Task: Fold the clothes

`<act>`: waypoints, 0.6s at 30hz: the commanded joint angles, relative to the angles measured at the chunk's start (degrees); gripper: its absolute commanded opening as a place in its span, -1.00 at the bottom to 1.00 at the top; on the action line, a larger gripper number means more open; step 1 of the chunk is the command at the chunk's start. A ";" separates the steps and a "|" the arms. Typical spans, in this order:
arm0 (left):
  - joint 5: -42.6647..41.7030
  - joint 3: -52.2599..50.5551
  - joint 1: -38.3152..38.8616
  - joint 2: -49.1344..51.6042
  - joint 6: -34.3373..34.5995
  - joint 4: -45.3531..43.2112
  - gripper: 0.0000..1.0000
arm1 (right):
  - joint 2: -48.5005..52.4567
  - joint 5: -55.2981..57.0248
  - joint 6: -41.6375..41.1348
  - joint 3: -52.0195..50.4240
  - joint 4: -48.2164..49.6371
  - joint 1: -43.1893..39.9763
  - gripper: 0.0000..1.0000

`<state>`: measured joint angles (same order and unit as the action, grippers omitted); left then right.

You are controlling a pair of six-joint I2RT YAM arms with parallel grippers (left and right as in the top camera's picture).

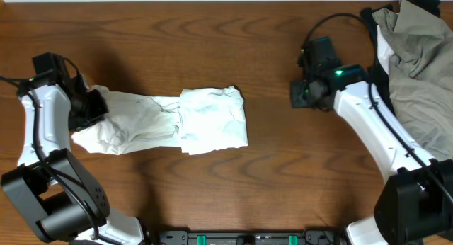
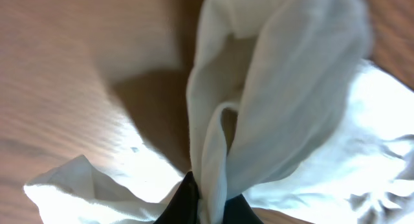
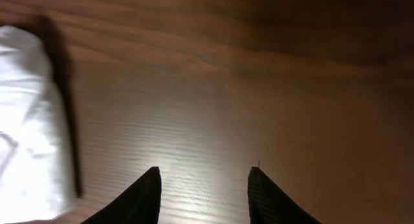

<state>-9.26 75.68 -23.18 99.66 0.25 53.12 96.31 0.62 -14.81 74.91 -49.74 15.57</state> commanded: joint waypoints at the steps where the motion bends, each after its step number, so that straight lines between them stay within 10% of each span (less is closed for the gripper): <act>1: -5.18 0.85 3.89 -2.97 0.90 0.37 -0.88 | -0.09 -0.02 0.72 0.31 -0.94 -2.71 -0.18; 18: -9.79 0.85 35.08 -10.19 8.79 -5.38 -0.88 | -0.07 0.00 0.74 0.28 -2.36 -8.55 -0.18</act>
<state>-17.80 75.68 8.60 89.91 5.34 48.69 96.31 0.64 -14.79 74.91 -51.92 7.51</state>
